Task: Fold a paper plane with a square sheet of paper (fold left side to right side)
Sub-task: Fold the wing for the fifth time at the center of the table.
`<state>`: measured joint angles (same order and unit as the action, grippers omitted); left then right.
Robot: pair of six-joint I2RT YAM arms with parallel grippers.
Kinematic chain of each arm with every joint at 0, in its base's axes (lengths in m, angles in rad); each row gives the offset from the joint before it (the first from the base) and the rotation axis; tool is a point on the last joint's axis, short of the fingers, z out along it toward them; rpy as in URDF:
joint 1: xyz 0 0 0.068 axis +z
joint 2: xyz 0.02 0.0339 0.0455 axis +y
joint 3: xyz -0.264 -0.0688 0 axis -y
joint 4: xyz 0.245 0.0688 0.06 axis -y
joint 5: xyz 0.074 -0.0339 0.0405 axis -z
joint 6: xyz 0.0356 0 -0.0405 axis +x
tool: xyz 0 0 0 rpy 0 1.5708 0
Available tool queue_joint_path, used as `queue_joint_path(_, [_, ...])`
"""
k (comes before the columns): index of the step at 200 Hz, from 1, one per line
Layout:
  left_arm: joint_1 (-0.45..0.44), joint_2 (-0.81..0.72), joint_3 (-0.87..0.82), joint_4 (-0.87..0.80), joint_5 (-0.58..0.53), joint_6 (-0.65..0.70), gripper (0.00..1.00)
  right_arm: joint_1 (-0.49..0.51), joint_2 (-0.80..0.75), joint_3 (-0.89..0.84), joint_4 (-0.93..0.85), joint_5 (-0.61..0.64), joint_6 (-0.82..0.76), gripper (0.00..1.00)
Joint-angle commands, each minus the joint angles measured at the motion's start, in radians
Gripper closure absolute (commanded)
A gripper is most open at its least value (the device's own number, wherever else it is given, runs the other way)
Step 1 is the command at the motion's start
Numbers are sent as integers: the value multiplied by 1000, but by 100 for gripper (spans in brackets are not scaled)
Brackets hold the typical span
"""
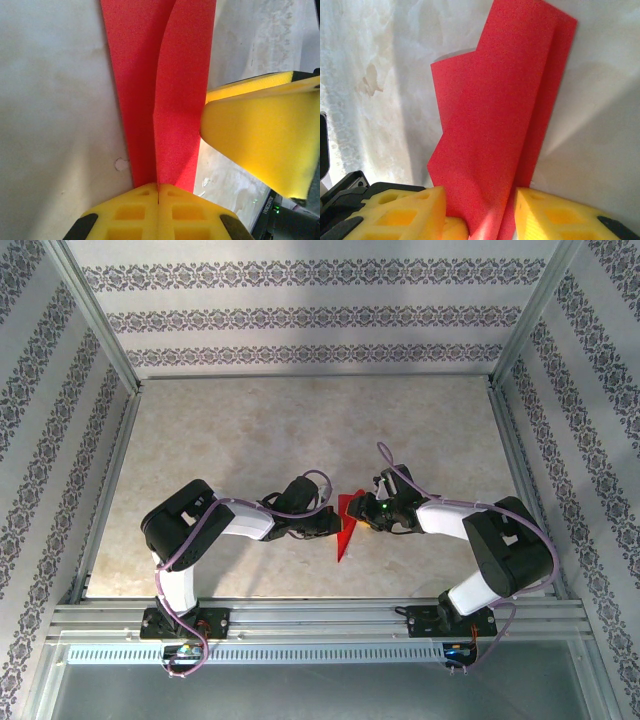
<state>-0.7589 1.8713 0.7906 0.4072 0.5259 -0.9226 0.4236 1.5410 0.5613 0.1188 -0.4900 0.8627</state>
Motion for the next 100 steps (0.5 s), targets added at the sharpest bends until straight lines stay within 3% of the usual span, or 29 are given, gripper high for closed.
queue_joint_path(1, [-10, 42, -8, -137, -68, 31, 96, 25, 7, -20, 45, 36, -2, 58])
queue_joint_path(100, [-12, 62, -6, -139, -69, 29, 96, -22, -131, -13, -95, 63, -48, 61])
